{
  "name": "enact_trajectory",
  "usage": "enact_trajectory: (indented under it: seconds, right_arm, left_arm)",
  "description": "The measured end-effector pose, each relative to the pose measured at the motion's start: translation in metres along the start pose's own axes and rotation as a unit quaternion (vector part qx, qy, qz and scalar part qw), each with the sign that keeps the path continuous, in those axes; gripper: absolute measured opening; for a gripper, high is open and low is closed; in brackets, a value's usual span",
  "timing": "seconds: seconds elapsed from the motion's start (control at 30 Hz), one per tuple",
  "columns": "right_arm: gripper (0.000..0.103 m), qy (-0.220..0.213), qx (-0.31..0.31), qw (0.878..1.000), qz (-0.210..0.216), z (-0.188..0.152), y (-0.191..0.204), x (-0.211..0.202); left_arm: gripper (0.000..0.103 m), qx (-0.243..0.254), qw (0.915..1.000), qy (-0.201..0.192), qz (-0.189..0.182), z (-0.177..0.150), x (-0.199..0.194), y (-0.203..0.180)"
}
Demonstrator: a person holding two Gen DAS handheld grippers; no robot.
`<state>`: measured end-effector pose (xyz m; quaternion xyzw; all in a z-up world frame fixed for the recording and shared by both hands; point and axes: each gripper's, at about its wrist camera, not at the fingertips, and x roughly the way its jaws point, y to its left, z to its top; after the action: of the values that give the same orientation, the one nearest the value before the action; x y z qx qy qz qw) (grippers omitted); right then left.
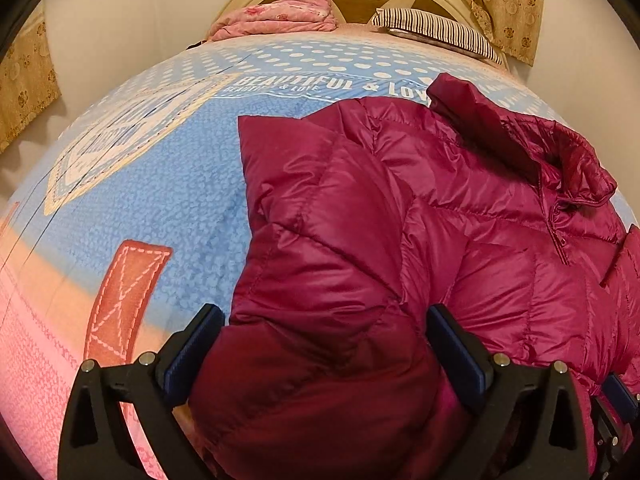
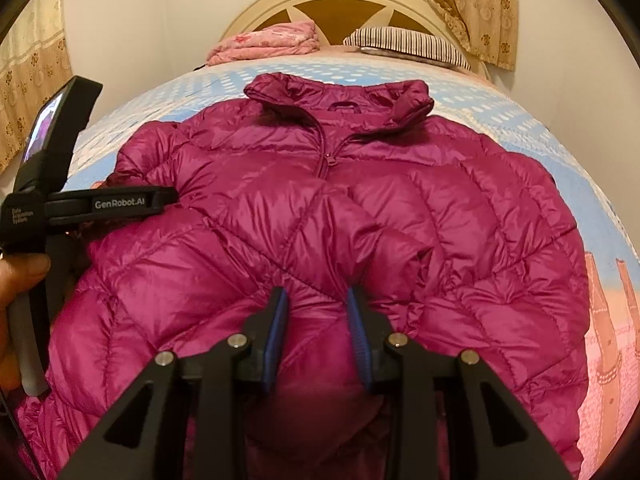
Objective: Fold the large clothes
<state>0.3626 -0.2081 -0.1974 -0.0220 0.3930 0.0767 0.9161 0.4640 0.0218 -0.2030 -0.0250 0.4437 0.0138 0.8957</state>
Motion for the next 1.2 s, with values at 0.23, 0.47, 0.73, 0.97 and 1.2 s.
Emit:
enact_trajectory:
  seconds: [0.23,0.47,0.73,0.97,1.2]
  right_arm:
    - [0.035,0.0,0.001,1.0,0.003,-0.002,0.0,-0.001]
    - [0.035,0.0,-0.004,1.0,-0.004,-0.002,0.001,-0.001]
    - [0.054,0.015,-0.018,0.999,0.025,0.004,-0.001,-0.007]
    - [0.078,0.023,-0.035,0.997,0.062,0.039,-0.017,-0.039]
    - [0.085,0.016,0.016,0.999,0.025,0.121,-0.079,-0.017]
  left_arm:
    - [0.101,-0.002,1.0,0.0,-0.002,0.0,0.0,0.0]
    - [0.101,0.0,1.0,-0.001,0.0,0.0,0.0,0.0]
    - [0.101,0.006,0.9995,-0.019,0.024,0.014,-0.051,0.007]
    - [0.101,0.045,0.9978,-0.048,-0.004,0.066,-0.095,-0.005]
    - [0.101,0.081,0.9958,-0.042,0.002,0.127,-0.043,-0.043]
